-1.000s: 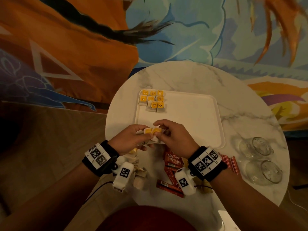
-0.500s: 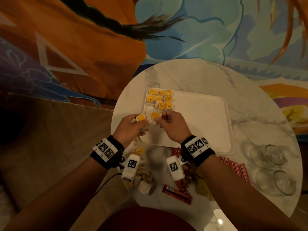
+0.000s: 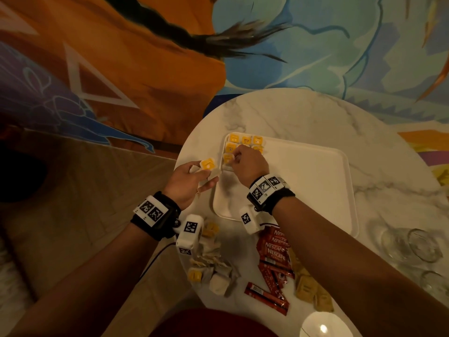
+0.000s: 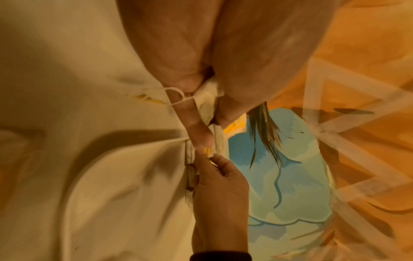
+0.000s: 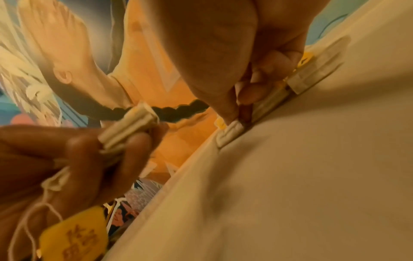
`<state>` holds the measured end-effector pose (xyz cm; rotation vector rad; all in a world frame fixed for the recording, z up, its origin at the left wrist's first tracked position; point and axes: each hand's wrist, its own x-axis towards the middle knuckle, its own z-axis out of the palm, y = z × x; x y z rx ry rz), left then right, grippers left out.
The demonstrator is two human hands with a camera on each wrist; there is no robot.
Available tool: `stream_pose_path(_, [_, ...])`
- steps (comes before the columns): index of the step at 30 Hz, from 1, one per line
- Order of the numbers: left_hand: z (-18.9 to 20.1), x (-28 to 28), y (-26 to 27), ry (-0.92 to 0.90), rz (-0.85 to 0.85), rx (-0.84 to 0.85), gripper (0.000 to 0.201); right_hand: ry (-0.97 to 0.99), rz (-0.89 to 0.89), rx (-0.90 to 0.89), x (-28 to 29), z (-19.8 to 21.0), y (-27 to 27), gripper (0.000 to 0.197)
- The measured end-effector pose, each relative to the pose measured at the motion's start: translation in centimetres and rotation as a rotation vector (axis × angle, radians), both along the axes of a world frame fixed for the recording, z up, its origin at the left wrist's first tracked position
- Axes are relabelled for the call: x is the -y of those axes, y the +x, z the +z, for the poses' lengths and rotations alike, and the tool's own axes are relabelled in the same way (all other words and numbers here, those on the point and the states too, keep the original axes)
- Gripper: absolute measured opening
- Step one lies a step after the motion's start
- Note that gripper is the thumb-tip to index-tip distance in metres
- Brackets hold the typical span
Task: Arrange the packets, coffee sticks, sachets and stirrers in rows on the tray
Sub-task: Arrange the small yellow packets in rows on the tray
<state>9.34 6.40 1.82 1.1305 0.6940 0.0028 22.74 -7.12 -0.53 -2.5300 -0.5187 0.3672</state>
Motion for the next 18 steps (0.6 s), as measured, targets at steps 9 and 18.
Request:
stream_pose_path(9, [-0.1,0.4,0.6,0.084,-0.087,-0.008,0.008,-0.079,0.003,0.059,-0.3,1.8,0.3,0.032])
stream_pose_path(18, [0.4,0.7,1.0,0.178,-0.116,-0.024,0.009,0.38,0.108,-0.251,2.2,4.3,-1.8,0.019])
